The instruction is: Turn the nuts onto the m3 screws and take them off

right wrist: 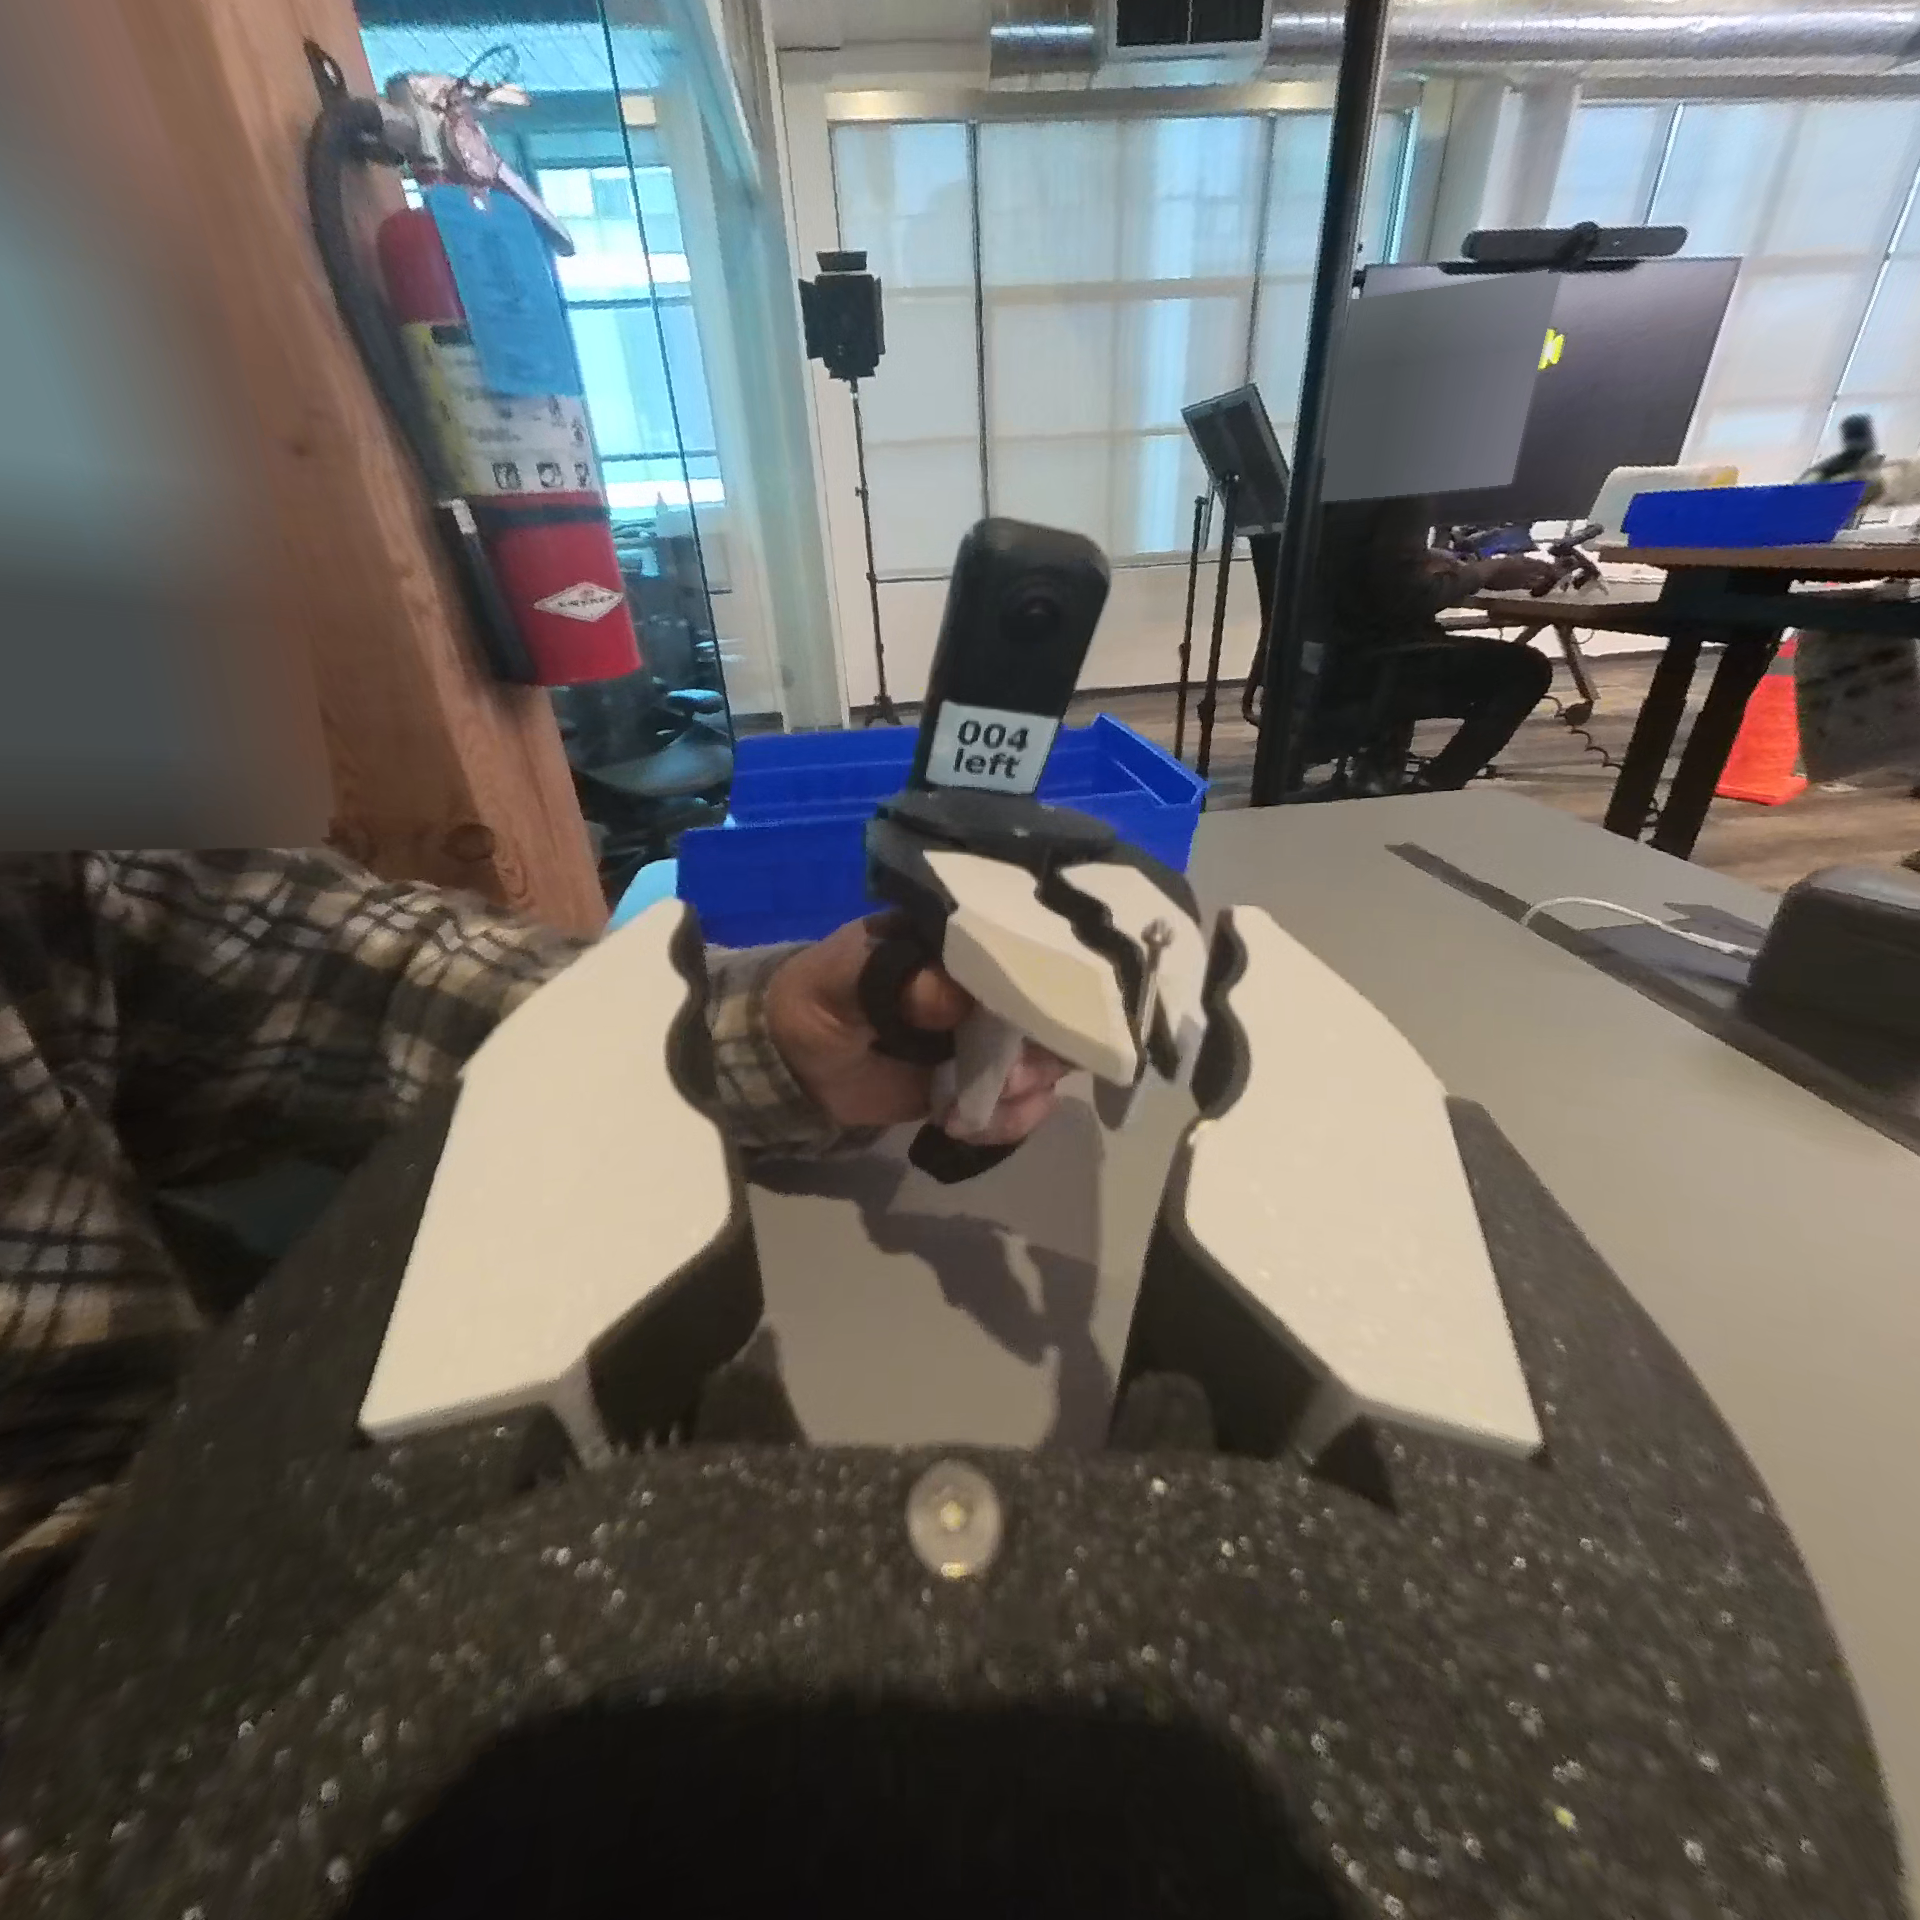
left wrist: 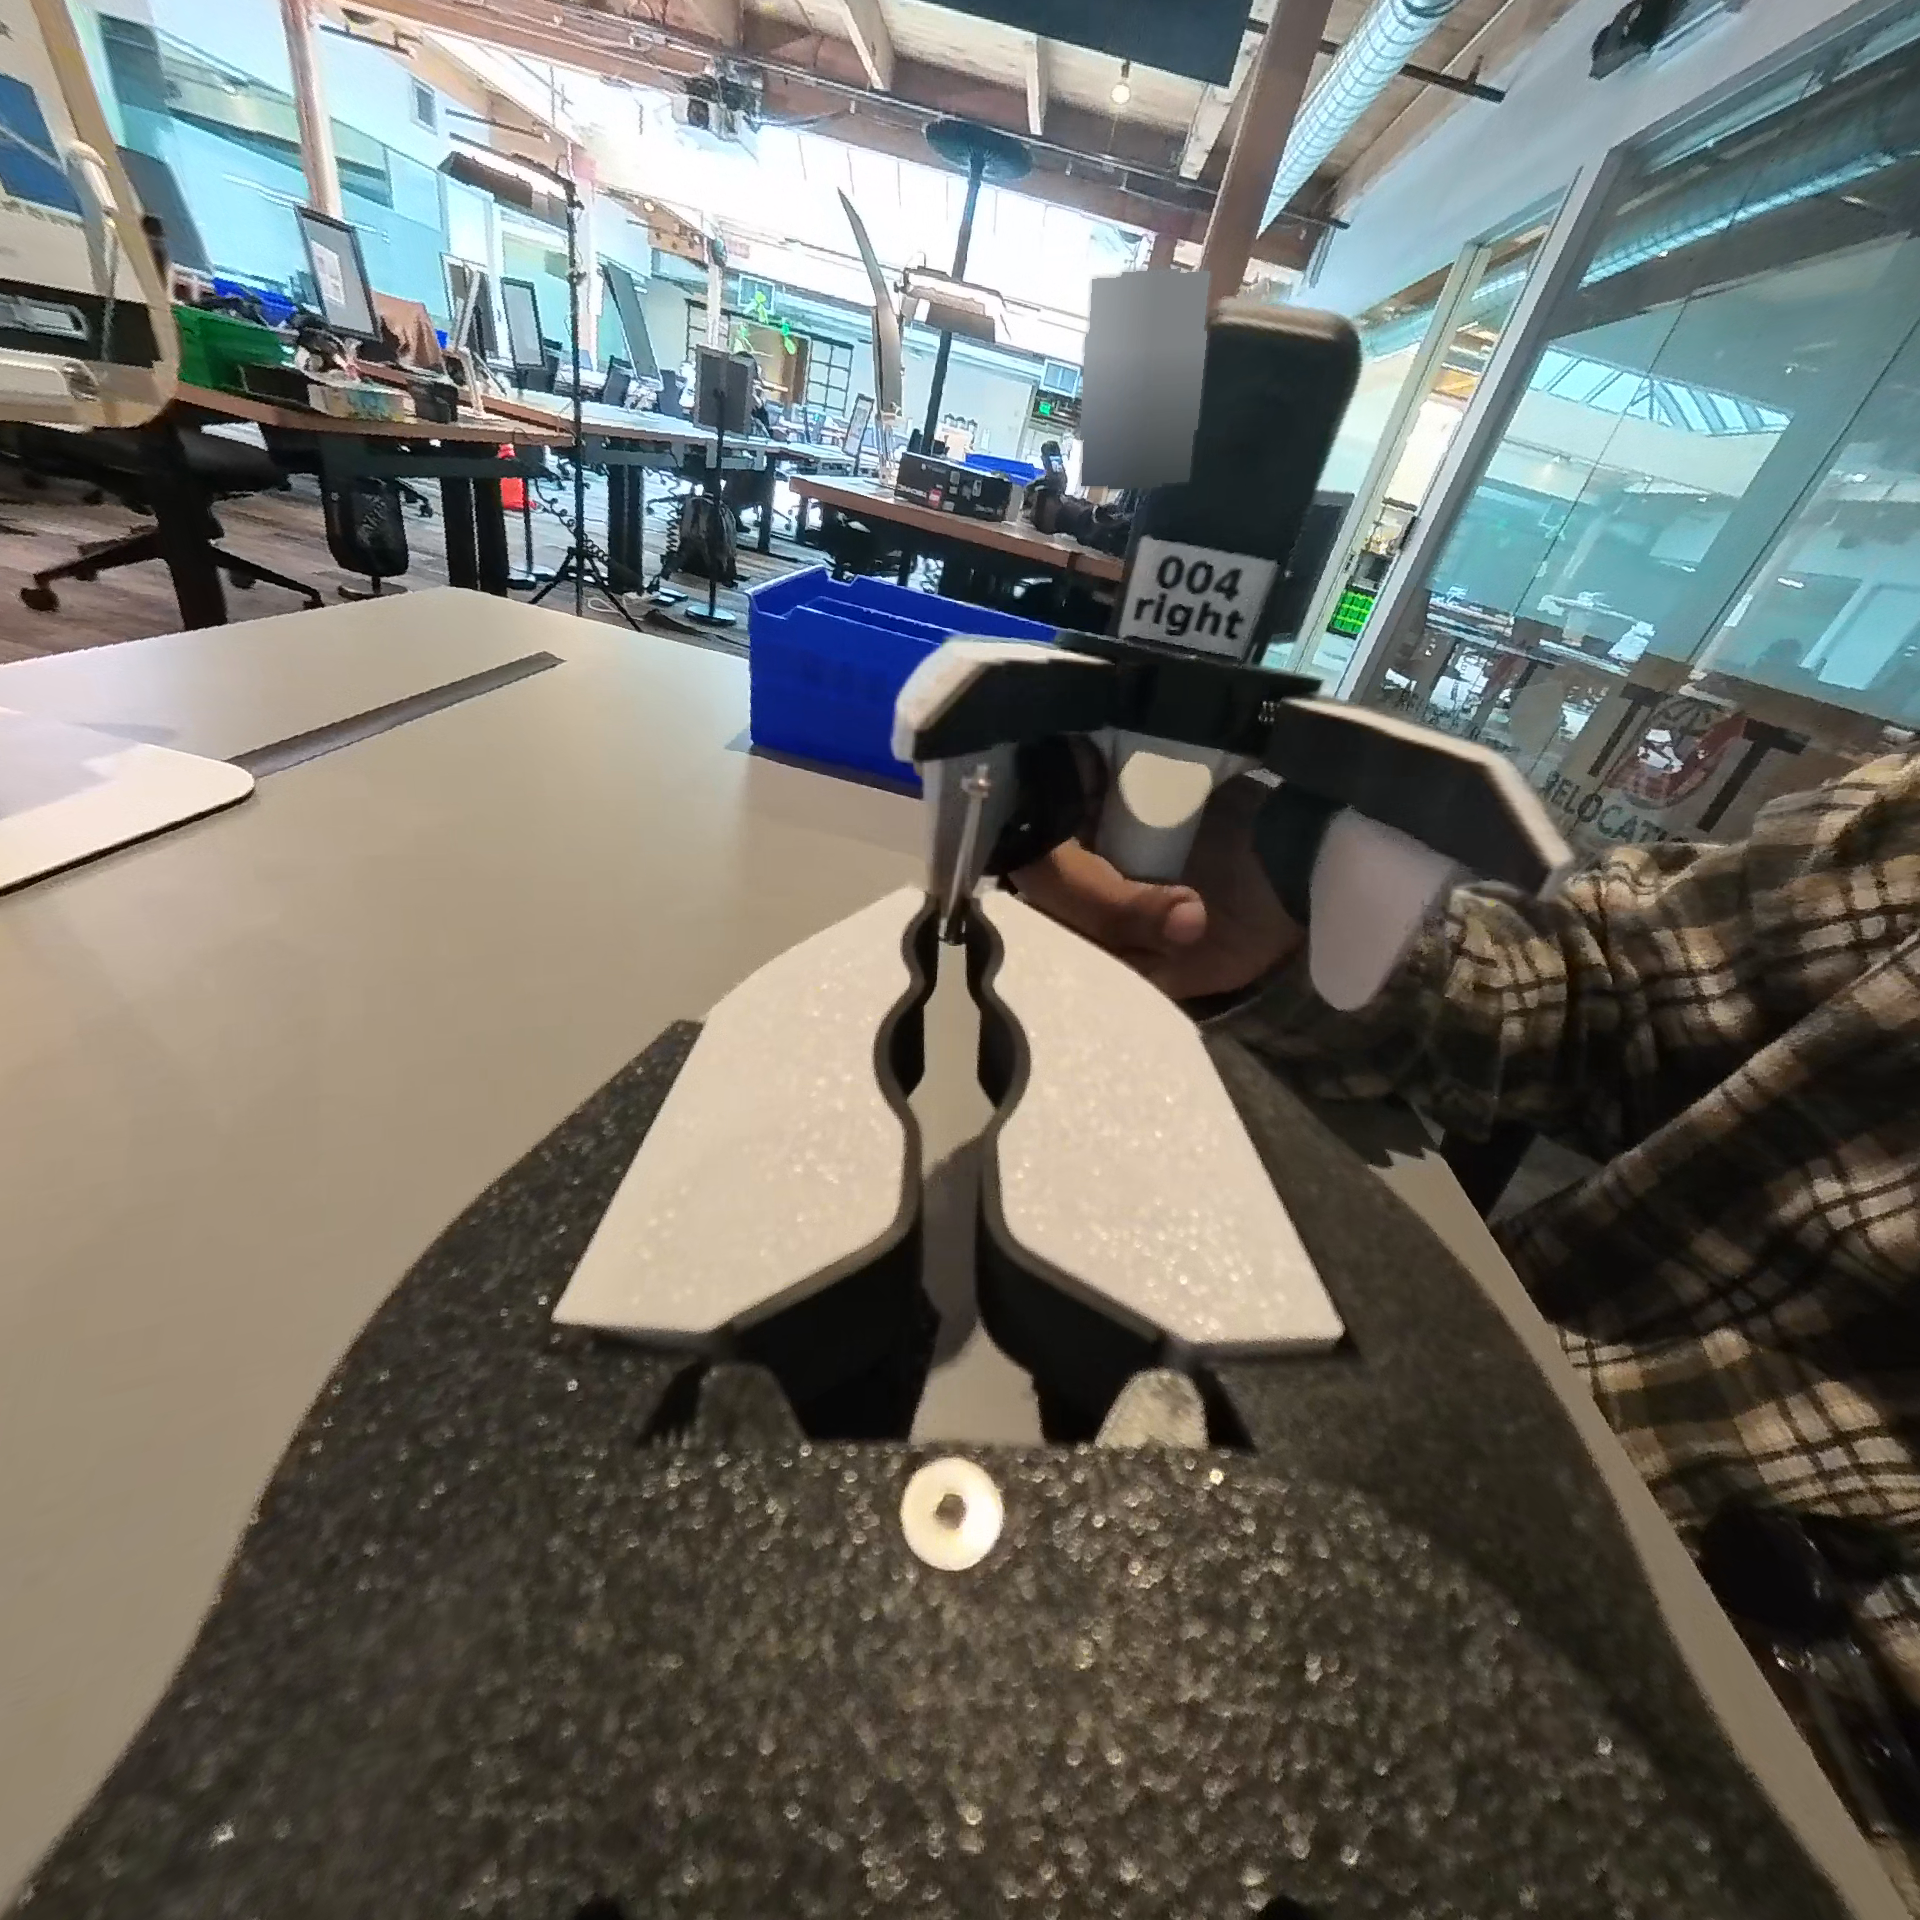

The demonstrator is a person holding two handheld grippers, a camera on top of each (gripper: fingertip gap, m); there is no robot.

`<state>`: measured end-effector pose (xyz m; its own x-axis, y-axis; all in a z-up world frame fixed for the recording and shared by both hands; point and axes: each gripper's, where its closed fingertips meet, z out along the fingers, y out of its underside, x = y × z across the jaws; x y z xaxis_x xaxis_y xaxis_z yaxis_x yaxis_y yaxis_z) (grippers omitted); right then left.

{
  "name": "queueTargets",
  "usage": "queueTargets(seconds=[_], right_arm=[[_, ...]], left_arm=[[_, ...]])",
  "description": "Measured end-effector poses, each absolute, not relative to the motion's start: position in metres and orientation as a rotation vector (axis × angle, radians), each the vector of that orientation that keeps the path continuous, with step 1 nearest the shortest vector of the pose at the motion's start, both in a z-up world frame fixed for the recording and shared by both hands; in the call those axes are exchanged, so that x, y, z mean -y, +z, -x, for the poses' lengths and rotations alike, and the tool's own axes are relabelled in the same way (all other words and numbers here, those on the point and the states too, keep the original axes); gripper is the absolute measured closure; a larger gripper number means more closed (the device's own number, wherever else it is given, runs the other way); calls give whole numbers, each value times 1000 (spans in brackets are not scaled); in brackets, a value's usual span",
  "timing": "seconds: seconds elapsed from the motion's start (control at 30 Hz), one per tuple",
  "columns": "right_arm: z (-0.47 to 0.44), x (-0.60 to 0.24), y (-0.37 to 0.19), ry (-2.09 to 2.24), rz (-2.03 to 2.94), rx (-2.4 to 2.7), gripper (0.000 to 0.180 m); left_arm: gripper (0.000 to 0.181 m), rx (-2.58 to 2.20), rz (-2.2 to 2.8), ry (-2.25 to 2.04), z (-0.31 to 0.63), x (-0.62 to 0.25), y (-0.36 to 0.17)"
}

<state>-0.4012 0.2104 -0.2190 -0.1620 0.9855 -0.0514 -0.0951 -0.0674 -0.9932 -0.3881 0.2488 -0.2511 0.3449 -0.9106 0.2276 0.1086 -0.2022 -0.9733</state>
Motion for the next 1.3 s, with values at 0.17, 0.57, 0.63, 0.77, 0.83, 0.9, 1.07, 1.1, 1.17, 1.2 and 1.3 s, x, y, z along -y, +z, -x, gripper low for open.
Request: queueTargets(seconds=[0.17,0.57,0.63,0.77,0.83,0.9,1.07,1.1,1.17,1.2,1.3], right_arm=[[403,-200,-225,1427,1105,1256,84],[400,-198,-224,1396,1115,1247,81],[396,-201,-221,1390,1111,1226,85],[406,-205,-219,1415,1115,1229,82],[409,-201,-222,1432,1119,1251,82],[405,-199,-222,1418,1119,1242,79],[403,-206,-217,1409,1119,1215,82],[406,-206,-217,1417,1120,1224,82],[411,-201,-221,1451,1125,1251,83],[410,-198,-222,1459,1122,1249,81],[402,-198,-223,1402,1121,1245,82]], left_arm=[[177,-768,1466,-1110,390,-249,-251],[177,-766,1469,-1125,389,-249,-251],[177,-764,1472,-1129,389,-250,-252],[177,-780,1470,-1128,385,-247,-252],[177,-771,1468,-1123,387,-248,-251],[177,-757,1466,-1124,391,-250,-250],[177,-760,1453,-1148,389,-248,-248],[177,-768,1449,-1150,387,-247,-248],[177,-777,1453,-1139,386,-246,-249],[177,-776,1455,-1137,387,-247,-249],[177,-758,1456,-1141,390,-249,-248]])
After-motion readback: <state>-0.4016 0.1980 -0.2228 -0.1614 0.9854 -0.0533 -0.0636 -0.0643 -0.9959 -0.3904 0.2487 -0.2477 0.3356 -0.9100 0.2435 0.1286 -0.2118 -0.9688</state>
